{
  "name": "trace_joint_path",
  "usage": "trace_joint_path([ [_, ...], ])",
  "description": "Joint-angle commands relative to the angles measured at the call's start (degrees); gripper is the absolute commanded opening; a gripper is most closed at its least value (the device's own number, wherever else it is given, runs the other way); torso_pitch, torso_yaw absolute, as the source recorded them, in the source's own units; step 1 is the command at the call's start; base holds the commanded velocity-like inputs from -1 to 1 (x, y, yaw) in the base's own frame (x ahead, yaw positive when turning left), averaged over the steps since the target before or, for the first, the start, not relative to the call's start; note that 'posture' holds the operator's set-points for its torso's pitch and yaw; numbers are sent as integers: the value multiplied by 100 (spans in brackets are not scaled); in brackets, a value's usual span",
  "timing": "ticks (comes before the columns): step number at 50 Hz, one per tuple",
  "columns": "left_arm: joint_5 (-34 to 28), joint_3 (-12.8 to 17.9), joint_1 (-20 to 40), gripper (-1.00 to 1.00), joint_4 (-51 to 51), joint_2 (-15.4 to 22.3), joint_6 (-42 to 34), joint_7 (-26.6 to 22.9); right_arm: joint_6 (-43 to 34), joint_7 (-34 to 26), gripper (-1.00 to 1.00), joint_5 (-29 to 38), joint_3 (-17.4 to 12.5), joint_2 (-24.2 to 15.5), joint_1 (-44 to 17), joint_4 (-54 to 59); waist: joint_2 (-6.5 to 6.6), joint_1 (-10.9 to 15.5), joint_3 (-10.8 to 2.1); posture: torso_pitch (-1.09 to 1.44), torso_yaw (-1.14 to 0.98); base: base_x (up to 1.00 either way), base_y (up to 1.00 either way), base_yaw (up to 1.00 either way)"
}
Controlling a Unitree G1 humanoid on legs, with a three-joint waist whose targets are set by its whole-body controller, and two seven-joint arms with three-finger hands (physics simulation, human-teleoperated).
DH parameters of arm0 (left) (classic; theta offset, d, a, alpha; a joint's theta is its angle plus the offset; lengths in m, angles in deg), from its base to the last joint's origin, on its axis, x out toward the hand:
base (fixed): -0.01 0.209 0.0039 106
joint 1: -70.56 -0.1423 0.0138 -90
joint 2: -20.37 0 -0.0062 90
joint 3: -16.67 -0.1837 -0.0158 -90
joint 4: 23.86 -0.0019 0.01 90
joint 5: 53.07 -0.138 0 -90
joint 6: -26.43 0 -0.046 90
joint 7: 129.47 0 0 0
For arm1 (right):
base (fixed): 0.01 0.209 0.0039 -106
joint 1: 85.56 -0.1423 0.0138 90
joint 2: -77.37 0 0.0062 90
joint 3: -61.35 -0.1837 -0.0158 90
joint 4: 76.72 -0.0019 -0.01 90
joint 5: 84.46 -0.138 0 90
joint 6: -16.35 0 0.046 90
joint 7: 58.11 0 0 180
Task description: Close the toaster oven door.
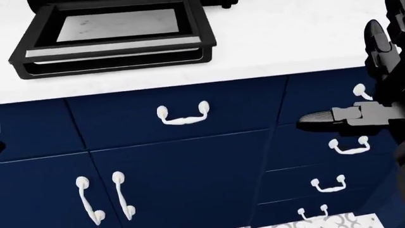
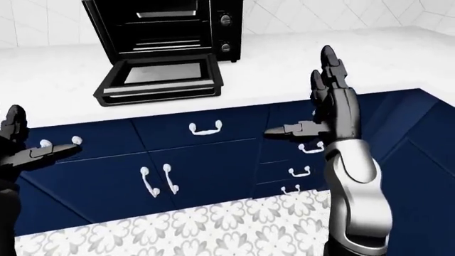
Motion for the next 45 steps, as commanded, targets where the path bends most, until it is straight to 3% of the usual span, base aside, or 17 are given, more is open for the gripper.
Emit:
trace_joint_path([
  [1,17,17,86,100,165,69,142,-16,89,24,100,5,-65,-63,-105,-104,-17,18,-124,0,0,13,11,0],
  [2,10,12,84,100,153,65,153,-15,95,25,100,4,-69,-62,-98,-105,127,-63,-75,0,0,13,12,0],
  [4,7,9,83,100,152,66,155,-17,95,26,100,4,-66,-59,-91,-112,64,-61,-63,0,0,13,11,0],
  [9,-4,16,72,100,135,62,180,-25,111,20,100,5,-70,-56,-77,-108,283,-86,-23,0,0,14,12,0],
  [11,-7,13,67,100,133,58,186,-27,130,17,100,12,-65,-52,-68,-97,459,-114,-3,0,0,14,11,0],
  [13,-11,13,69,100,122,58,191,-26,138,16,100,16,-62,-52,-72,-85,826,-136,-109,0,0,14,12,0],
  [21,-7,14,71,100,110,57,194,-20,142,17,100,23,-51,-43,-78,-79,486,-42,-43,0,0,13,12,0],
  [24,-5,9,72,100,124,58,184,-15,122,21,100,16,-54,-50,-95,-88,255,-16,-26,0,0,14,11,0],
  [26,13,28,78,100,139,68,161,-15,113,27,100,15,-48,-48,-102,-97,-27,-5,-90,0,0,14,12,0],
  [28,10,19,74,100,140,63,166,-12,114,27,100,9,-50,-48,-101,-99,97,-66,-76,0,0,13,12,0],
  [32,21,19,82,100,173,71,130,-7,111,28,100,-2,-63,-57,-105,-98,122,-75,-94,0,0,14,12,0],
  [35,18,29,66,100,168,63,147,-12,129,25,100,4,-58,-48,-75,-105,300,-93,-14,0,0,14,11,0],
  [37,14,26,65,100,155,61,157,-16,140,20,100,6,-67,-54,-75,-91,488,-121,-5,0,0,14,11,0],
  [39,7,26,60,100,140,59,174,-23,148,20,100,8,-66,-54,-76,-82,882,-135,-129,0,0,14,12,0],
  [40,5,26,58,100,132,57,183,-26,148,16,100,6,-65,-53,-68,-88,696,-71,-105,0,0,13,12,0],
  [42,8,27,58,100,144,58,175,-26,142,17,100,7,-62,-48,-66,-100,725,-65,-46,0,0,13,11,0],
  [45,7,37,55,100,137,60,184,-27,136,16,100,4,-66,-55,-77,-95,569,-40,-83,0,0,13,11,0],
])
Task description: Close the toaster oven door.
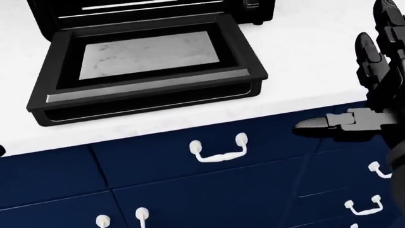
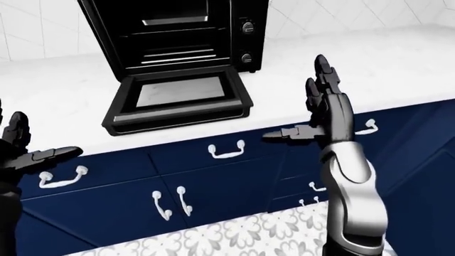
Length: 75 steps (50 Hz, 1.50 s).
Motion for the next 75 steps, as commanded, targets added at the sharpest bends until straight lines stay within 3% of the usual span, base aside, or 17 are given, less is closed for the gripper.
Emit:
trace_joint_path([
  [1,34,8,146,100,273,93,204,-31,218,50,100,26,-131,-98,-172,-237,-8,-26,-100,0,0,13,12,0],
  [7,47,22,151,100,305,105,173,-25,208,55,100,20,-131,-100,-175,-245,-612,2,-147,0,0,13,11,0],
  [8,48,21,151,100,309,104,171,-24,211,56,100,20,-133,-101,-179,-236,-390,-43,-107,0,0,13,11,0],
  [15,72,24,192,100,341,133,113,-5,148,78,100,-16,-165,-141,-234,-250,-248,-79,-60,0,0,14,10,0],
  [20,73,26,188,100,340,134,113,-6,168,85,100,-30,-182,-163,-235,-219,318,-155,-202,0,0,14,10,0],
  [30,73,44,167,100,353,130,116,-10,193,81,100,-37,-185,-176,-225,-209,-117,-14,-90,0,0,13,3,0],
  [34,67,47,166,100,335,130,133,-12,214,82,100,-29,-185,-181,-234,-183,-546,25,-151,0,0,14,0,0],
  [43,106,73,202,100,360,170,79,8,177,130,100,-80,-243,-262,-328,-124,-190,-62,-51,0,0,14,0,0],
  [47,120,66,198,100,415,161,37,26,127,144,100,-114,-250,-291,-346,-167,326,-109,-142,0,0,14,0,0],
  [48,124,72,201,100,421,165,27,29,122,147,100,-122,-258,-297,-354,-166,121,-44,-111,0,0,13,0,0],
  [56,400,368,205,100,213,261,114,117,148,182,100,-150,-331,-399,-425,-102,-115,0,-66,0,0,14,0,0],
  [60,638,553,208,100,2,403,227,284,162,211,100,-194,-389,-514,-522,12,-681,-6,-206,0,0,11,0,0],
  [61,712,580,203,100,-48,440,223,301,196,216,100,-191,-399,-542,-540,71,-373,-58,-123,0,0,8,0,0],
  [65,971,765,177,100,-286,627,218,360,163,319,100,-232,-474,-681,-682,189,-363,-57,-99,0,0,2,0,0],
  [69,1132,871,115,100,-295,760,241,336,160,408,100,-329,-469,-732,-717,203,43,-138,-42,0,0,0,0,0],
  [70,1157,890,117,100,-321,779,247,335,146,432,100,-359,-484,-746,-750,196,-127,-118,21,0,0,0,0,0],
  [75,1324,1099,101,100,-490,939,238,442,216,543,100,-486,-540,-857,-856,377,-133,-94,-87,0,0,0,0,0],
])
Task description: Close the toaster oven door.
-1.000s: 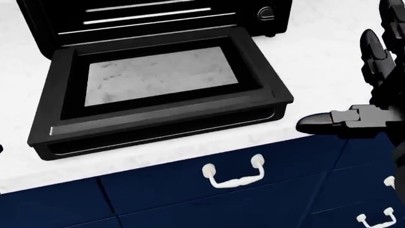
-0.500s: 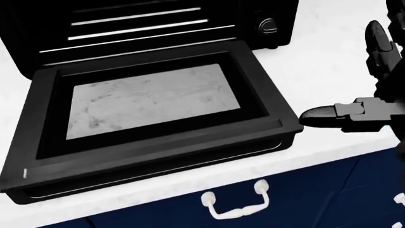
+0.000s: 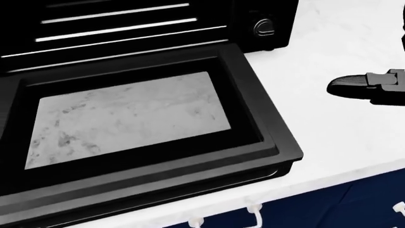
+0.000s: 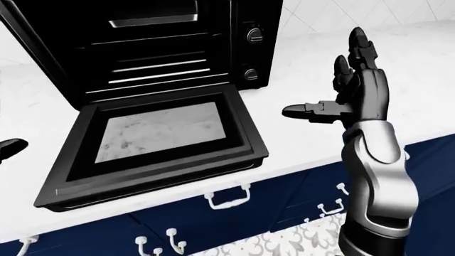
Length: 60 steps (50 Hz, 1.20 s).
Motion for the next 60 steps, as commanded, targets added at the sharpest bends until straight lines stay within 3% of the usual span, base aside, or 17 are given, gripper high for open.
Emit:
trace_joint_path([
  [1,67,94,78,100,168,167,162,25,309,81,100,-24,-141,-143,-166,-122,27,-12,-129,0,0,0,0,0],
  [6,88,151,18,100,40,215,275,-44,645,56,100,283,-68,-259,-158,97,4,15,-143,0,0,0,0,0],
  [14,32,170,-6,100,-49,270,277,-43,475,78,100,160,-179,-465,-405,493,-8,26,-134,0,0,0,0,0],
  [22,-5,123,23,100,-44,228,194,-10,1608,-425,100,1159,175,-695,-630,1464,7,3,-110,0,0,0,0,0],
  [31,25,150,31,100,-15,252,156,1,2367,-673,100,1837,351,-601,-903,2403,21,-6,-106,0,0,0,0,0],
  [47,62,181,34,100,71,271,77,37,2736,-969,100,2206,599,-380,-1131,2805,53,-15,-126,0,0,0,0,0],
  [60,68,185,33,100,64,269,83,19,3038,-1280,100,2612,801,-11,-874,2765,66,-9,-151,0,0,0,0,0],
])
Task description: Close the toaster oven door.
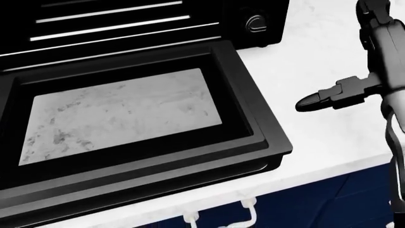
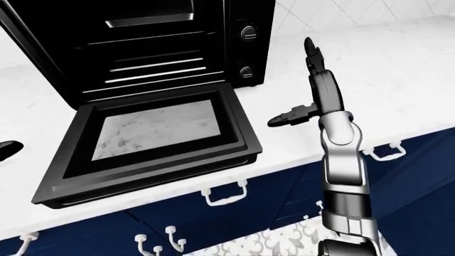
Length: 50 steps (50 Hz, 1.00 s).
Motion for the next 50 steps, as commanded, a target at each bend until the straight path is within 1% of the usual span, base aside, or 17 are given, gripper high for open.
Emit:
trace_joint_path([
  [1,9,84,97,100,202,137,174,-20,190,2,100,66,-65,-43,-145,-229,25,-2,-130,0,0,0,0,0],
  [18,28,104,95,100,261,141,123,-12,528,95,100,321,36,194,44,1,43,-7,-158,0,0,0,0,0],
  [31,64,123,98,100,314,150,78,17,634,107,100,479,189,354,-74,182,59,-14,-162,0,0,0,0,0],
  [35,58,128,89,100,310,148,83,2,744,147,100,540,223,425,5,278,60,-11,-157,0,0,0,0,0],
  [45,61,147,82,100,294,155,95,-23,867,183,100,610,228,445,58,410,54,-15,-160,0,0,0,0,0],
  [50,64,142,84,100,297,150,96,-19,891,167,100,640,290,525,94,408,50,-14,-161,0,0,0,0,0],
])
